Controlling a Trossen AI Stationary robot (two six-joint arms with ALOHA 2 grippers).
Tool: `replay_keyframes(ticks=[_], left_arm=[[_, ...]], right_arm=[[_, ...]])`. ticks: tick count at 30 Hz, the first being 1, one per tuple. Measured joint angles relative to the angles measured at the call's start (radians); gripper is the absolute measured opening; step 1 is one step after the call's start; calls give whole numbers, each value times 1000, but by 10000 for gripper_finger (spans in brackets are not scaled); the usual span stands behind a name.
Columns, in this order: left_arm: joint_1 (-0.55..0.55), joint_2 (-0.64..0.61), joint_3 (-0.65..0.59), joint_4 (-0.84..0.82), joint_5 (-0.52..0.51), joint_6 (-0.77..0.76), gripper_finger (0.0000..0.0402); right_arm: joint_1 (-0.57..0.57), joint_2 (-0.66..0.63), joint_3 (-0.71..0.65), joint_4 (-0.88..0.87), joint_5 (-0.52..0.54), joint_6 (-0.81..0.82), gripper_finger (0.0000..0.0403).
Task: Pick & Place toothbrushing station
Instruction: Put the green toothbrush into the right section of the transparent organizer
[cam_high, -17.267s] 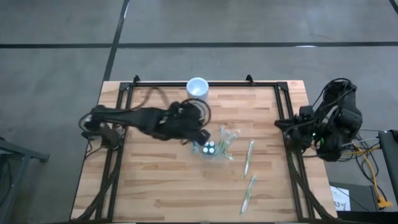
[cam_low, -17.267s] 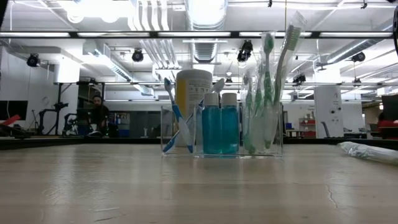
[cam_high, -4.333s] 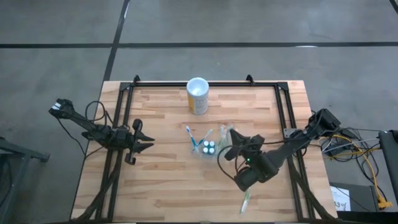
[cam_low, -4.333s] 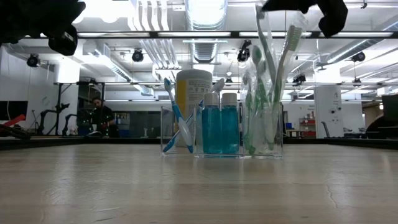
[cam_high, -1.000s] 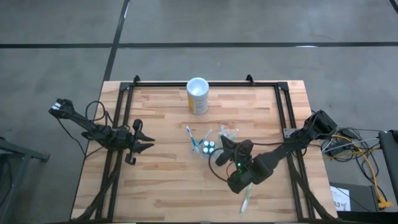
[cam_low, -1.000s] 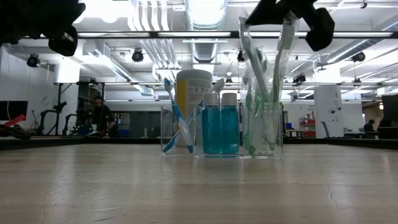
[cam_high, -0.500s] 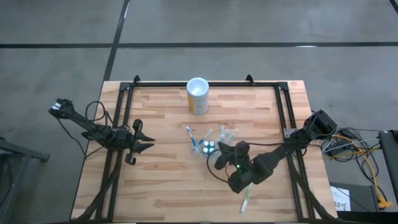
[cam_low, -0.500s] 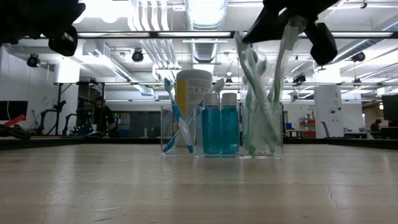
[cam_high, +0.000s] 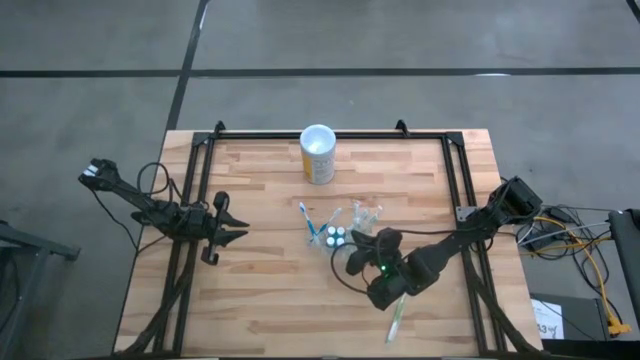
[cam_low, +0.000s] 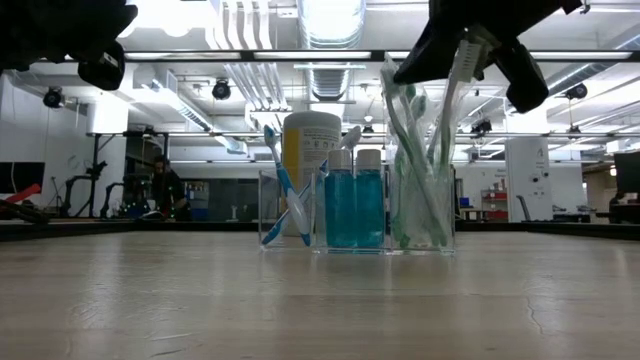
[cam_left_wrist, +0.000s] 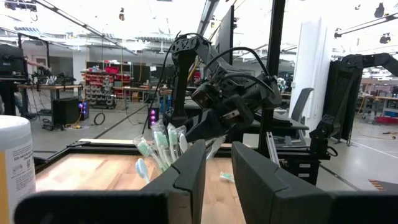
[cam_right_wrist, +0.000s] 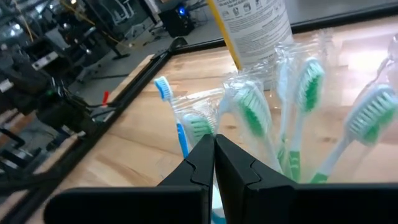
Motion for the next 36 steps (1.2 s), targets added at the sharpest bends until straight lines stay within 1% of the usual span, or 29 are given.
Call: replay_keyframes(ticks=[5,8,12,19,22,29,32,36], left_arm=[[0,0,0,0,0,0,83],[0,0,0,0,0,0,83],[0,0,0,0,0,0,83],[0,0,0,0,0,0,83],[0,0,0,0,0,0,83],[0,0,0,0,0,0,83],[0,0,0,0,0,0,83],[0,0,0,0,0,0,83]], right_arm=[[0,0,-1,0,-3,-41,8],[0,0,0,0,-5,-23,8],[0,-2,0,0,-6,41,8],[0,-18,-1,0,-24,36,12],[0,-30,-1,1,-51,8,28],[0,-62,-1,1,-45,-19,89],[3,-74,-1,18,-8,-21,102],[6,-105,9,40,52,-85,106]])
